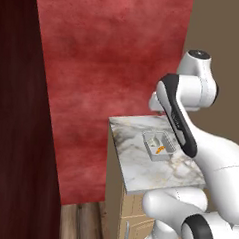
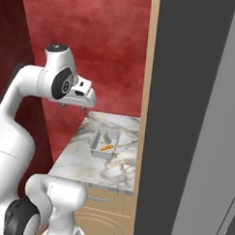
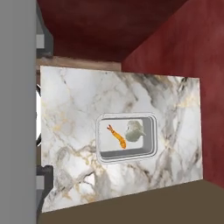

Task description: Place the tupperware on the top shelf of the fridge. Make space for the tupperware among the existing items by rearranging them on the shelves if needed. Close the fridge door when finished.

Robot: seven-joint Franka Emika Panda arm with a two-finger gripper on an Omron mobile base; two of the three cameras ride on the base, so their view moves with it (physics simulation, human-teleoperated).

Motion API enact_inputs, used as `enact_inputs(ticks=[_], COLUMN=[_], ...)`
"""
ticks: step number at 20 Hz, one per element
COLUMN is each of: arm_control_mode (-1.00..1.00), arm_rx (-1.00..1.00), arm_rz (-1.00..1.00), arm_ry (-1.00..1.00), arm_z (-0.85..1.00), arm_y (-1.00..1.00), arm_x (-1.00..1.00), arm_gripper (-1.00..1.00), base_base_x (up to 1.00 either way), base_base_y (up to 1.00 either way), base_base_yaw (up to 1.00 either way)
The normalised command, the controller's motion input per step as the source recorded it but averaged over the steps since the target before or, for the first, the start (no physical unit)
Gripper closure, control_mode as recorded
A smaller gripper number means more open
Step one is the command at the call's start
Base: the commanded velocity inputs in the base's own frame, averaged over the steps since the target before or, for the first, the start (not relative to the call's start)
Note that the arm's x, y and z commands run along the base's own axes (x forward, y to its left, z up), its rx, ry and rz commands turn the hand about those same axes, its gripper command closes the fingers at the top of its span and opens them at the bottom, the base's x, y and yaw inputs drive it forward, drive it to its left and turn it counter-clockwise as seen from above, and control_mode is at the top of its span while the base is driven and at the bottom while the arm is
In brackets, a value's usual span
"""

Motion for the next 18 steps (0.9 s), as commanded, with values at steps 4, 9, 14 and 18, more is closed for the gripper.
enact_inputs(ticks=[4, 9, 14, 18], arm_control_mode=[-1.0, -1.0, -1.0, -1.0], arm_rx=[0.0, 0.0, 0.07, 0.17], arm_rz=[-0.3, -0.46, -0.58, -0.57], arm_ry=[0.0, -0.05, 0.0, 0.0], arm_z=[-0.68, -0.66, -0.41, -0.25], arm_y=[-0.2, -0.01, 0.0, 0.0], arm_x=[-0.45, -0.63, -0.38, 0.03], arm_gripper=[-1.0, -1.0, -1.0, -1.0], base_base_x=[0.0, 0.0, 0.0, 0.0], base_base_y=[0.0, 0.0, 0.0, 0.0], base_base_yaw=[0.0, 0.0, 0.0, 0.0])
